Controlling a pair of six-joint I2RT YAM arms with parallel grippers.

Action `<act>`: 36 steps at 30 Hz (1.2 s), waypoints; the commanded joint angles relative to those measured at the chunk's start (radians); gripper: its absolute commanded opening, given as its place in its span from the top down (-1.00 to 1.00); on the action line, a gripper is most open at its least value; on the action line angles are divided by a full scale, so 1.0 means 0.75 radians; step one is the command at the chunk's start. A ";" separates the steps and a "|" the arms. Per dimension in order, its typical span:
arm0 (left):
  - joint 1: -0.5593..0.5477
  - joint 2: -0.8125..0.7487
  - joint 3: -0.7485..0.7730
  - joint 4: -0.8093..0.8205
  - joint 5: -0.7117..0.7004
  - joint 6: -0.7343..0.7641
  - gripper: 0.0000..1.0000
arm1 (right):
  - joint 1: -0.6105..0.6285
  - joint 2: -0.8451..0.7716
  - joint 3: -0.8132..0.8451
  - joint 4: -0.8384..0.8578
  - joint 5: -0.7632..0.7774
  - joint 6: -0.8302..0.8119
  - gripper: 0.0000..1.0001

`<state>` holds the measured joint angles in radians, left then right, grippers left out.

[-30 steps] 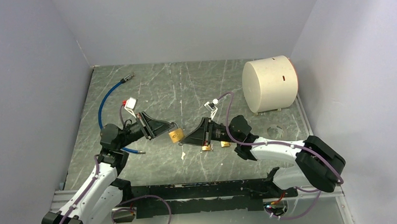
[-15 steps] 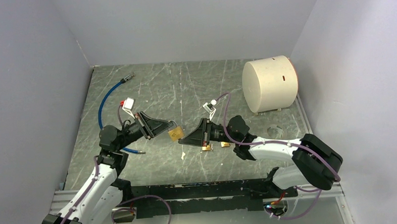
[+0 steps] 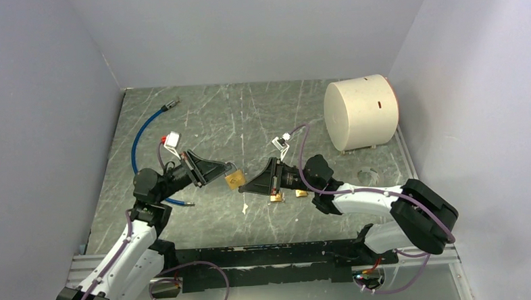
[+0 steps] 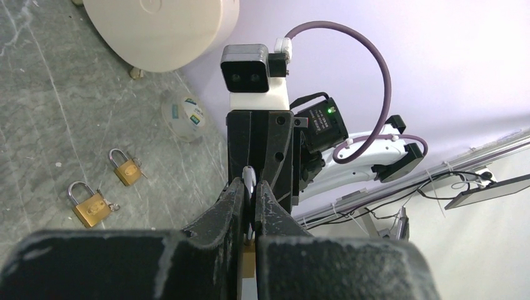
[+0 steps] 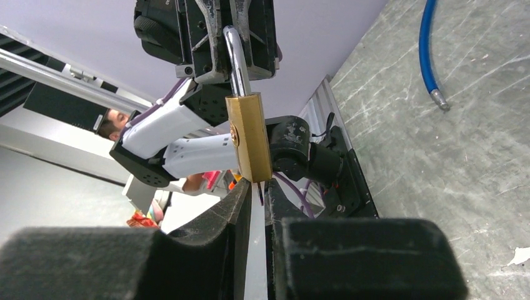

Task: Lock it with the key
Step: Lock the lock.

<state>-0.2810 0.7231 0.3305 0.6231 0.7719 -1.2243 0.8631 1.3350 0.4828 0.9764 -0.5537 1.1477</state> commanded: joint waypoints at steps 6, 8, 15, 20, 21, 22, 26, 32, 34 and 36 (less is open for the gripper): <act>0.001 -0.048 -0.001 0.059 -0.044 -0.014 0.95 | 0.004 0.017 0.050 0.086 -0.008 0.003 0.69; 0.000 -0.053 -0.009 0.066 -0.053 -0.019 0.95 | 0.009 0.020 0.052 0.091 -0.017 0.004 0.70; 0.000 -0.051 -0.012 0.076 -0.048 -0.022 0.95 | 0.012 0.011 0.053 0.067 -0.008 -0.010 0.79; 0.002 -0.071 -0.019 0.066 -0.067 -0.033 0.95 | 0.012 0.002 0.066 0.025 -0.017 -0.026 0.91; 0.000 -0.074 -0.017 0.065 -0.069 -0.034 0.95 | 0.011 0.001 0.066 0.020 -0.016 -0.028 0.94; 0.000 -0.074 -0.014 0.060 -0.071 -0.034 0.95 | 0.013 0.000 0.066 0.014 -0.019 -0.029 0.98; 0.001 -0.074 -0.005 0.048 -0.083 -0.026 0.95 | 0.018 0.010 0.087 0.020 -0.064 -0.043 1.00; 0.000 -0.079 -0.002 0.029 -0.098 -0.015 0.95 | 0.034 -0.005 0.090 -0.055 -0.047 -0.076 1.00; 0.000 -0.087 -0.004 0.019 -0.107 -0.013 0.95 | 0.038 0.002 0.087 -0.047 -0.066 -0.075 1.00; 0.000 -0.098 -0.009 0.011 -0.119 -0.014 0.95 | 0.046 0.005 0.082 -0.059 -0.065 -0.078 1.00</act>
<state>-0.2810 0.6819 0.3134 0.5888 0.7208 -1.2270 0.8818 1.3491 0.5205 0.9279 -0.5823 1.1168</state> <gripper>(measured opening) 0.093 0.009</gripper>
